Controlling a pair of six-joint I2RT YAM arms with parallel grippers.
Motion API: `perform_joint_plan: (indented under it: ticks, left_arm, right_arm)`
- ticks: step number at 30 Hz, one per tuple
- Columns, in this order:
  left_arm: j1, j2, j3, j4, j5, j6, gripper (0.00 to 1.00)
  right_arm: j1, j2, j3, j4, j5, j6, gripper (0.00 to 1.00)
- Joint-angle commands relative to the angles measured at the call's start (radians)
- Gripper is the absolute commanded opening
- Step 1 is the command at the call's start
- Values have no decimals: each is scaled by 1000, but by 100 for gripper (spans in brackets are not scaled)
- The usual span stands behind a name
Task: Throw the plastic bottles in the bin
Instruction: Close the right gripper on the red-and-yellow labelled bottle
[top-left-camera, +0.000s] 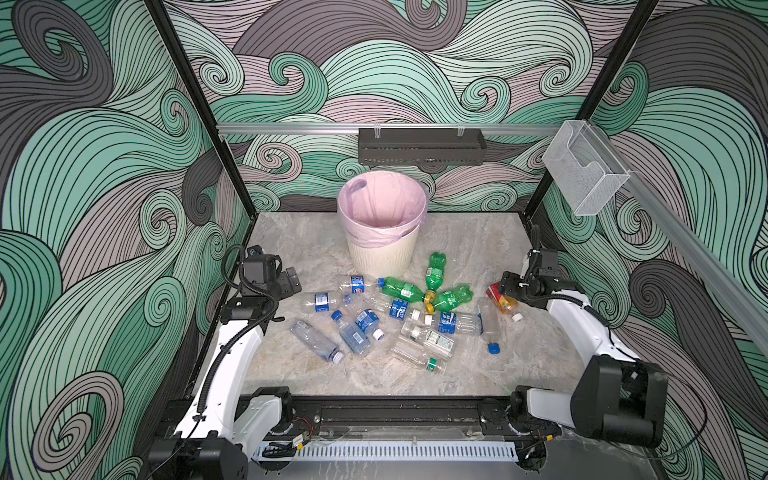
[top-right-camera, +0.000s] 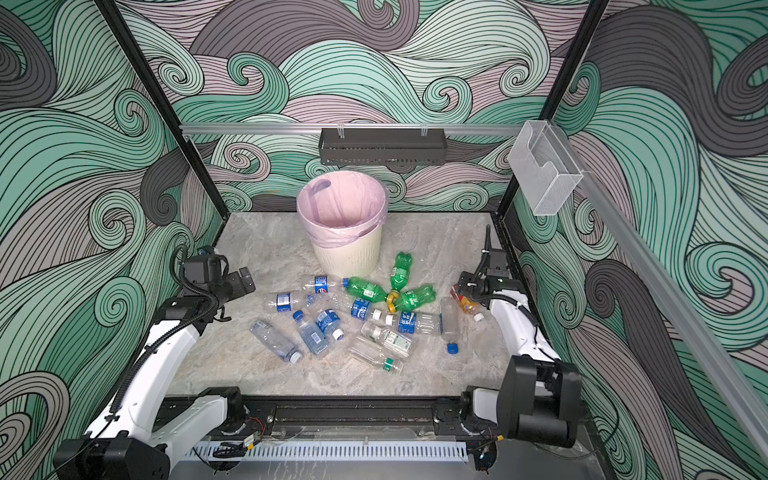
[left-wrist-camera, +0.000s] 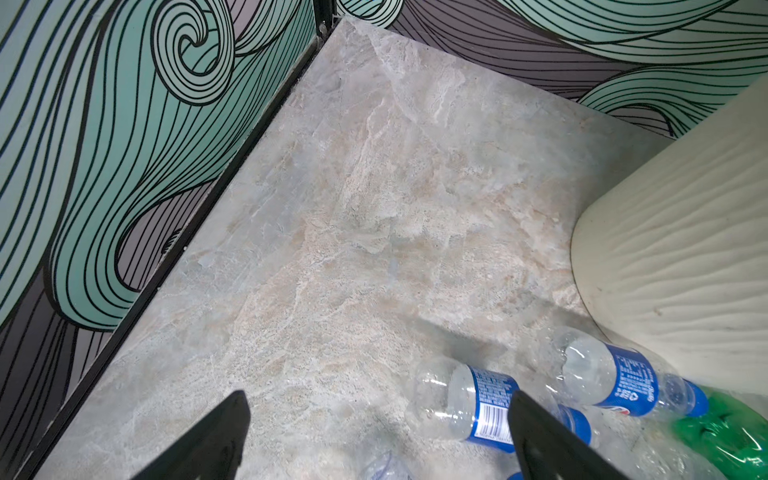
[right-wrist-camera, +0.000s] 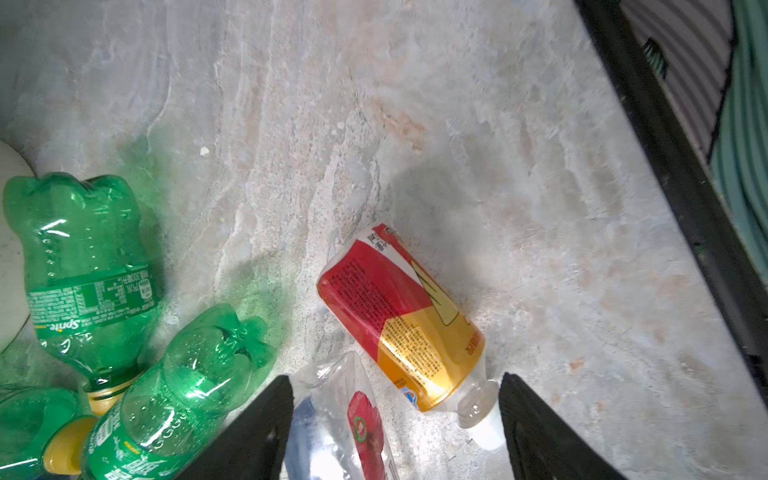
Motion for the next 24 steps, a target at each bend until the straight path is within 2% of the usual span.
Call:
perform_joint_plan:
  ticks: [1, 10, 24]
  left_arm:
    - [-3, -24, 2, -34, 19, -40, 99]
    - [-4, -36, -35, 8, 63, -125, 99]
    - [-5, -36, -49, -9, 72, -149, 99]
  right_arm:
    - [-5, 32, -7, -32, -44, 26, 77]
    - [-11, 132, 10, -7, -35, 10, 77]
    - [-11, 283, 98, -10, 2, -34, 72]
